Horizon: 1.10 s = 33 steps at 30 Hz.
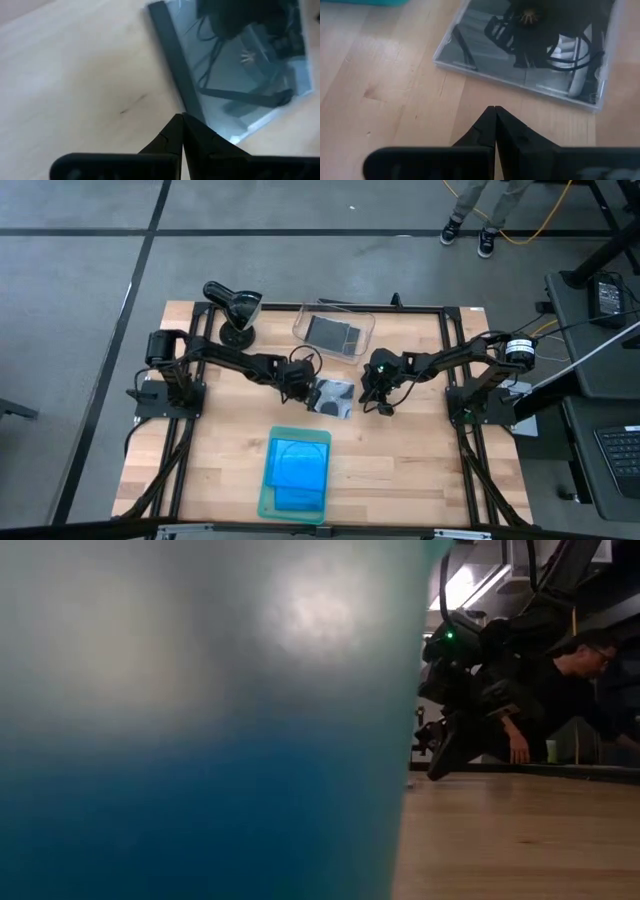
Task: Pick & place jewel cases by type
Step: Put the black cd case into the transparent bin
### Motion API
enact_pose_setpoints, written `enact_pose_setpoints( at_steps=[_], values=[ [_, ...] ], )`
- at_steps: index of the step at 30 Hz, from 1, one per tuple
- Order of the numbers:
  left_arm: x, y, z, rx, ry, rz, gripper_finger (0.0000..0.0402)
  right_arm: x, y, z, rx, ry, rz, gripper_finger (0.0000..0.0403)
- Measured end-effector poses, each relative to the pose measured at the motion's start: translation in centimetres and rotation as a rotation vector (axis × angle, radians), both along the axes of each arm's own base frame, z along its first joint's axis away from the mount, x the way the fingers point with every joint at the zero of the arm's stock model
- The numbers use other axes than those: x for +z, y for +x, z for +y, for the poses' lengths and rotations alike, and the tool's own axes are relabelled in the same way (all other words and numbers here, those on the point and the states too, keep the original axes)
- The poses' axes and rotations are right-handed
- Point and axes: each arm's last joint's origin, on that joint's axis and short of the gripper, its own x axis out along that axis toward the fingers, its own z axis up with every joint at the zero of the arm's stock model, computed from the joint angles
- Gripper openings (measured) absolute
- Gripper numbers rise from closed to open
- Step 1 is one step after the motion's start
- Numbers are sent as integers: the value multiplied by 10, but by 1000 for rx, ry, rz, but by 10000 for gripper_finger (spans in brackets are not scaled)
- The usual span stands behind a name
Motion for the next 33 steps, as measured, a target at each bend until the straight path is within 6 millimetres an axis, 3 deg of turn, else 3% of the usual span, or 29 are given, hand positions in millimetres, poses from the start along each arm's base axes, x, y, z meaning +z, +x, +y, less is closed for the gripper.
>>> enact_pose_setpoints(
  at_steps=[13, 19, 33],
  values=[
    [4, 5, -5, -40, -120, -65, 4, -1, 0, 1, 4, -6, 7, 10],
    [5, 6, -1, -54, -161, -89, 8, -1, 2, 7, -2, -94, 15, 10],
    [6, 4, 18, -33, -198, -101, 156, 0, 6, 23, 4, -133, 3, 10]
  ],
)
